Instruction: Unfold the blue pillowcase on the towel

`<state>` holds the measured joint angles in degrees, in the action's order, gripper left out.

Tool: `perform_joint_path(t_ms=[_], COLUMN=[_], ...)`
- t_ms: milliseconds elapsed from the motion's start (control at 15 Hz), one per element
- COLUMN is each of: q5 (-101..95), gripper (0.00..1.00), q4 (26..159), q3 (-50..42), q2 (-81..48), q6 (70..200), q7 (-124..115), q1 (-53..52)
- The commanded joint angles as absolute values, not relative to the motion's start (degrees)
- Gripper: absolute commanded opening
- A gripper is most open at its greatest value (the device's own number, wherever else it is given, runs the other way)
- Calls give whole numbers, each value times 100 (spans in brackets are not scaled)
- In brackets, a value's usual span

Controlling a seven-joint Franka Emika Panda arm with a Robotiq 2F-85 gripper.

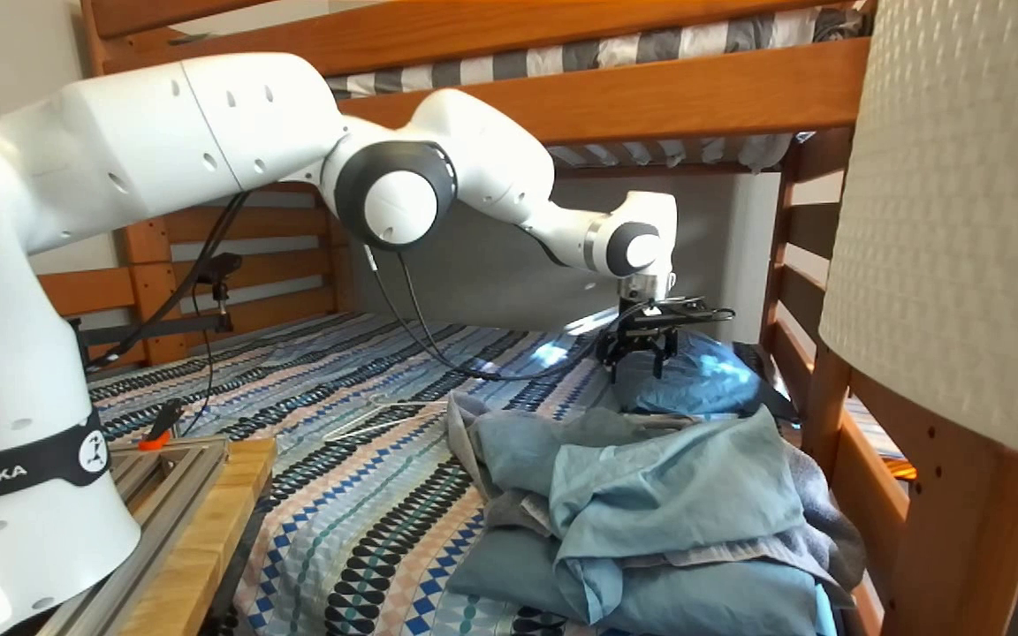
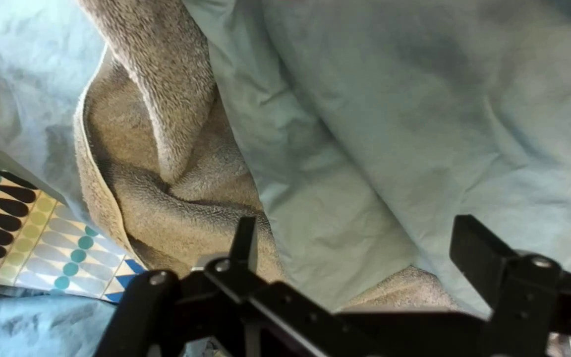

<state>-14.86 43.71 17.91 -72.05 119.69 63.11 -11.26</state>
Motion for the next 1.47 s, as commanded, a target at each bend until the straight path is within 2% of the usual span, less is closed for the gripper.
perform_joint_path(t_ms=[0, 333, 667, 867, 933, 1400], q5=[-1292, -1261, -905, -839, -833, -852], gripper=[100, 100, 100, 98, 83, 31], q4=[3545, 2964, 2719, 3187, 3189, 3194], q3=[1896, 2018, 1229, 989, 946, 795], q2=[-7852, -8521, -8779, -8540, -8540, -8540], q6=[11831, 11812, 11866, 12080, 12071, 12043], q7=[6878, 7443, 7428, 7398, 7398, 7386], q1=[-1322, -1473, -1761, -1760, -1768, -1786])
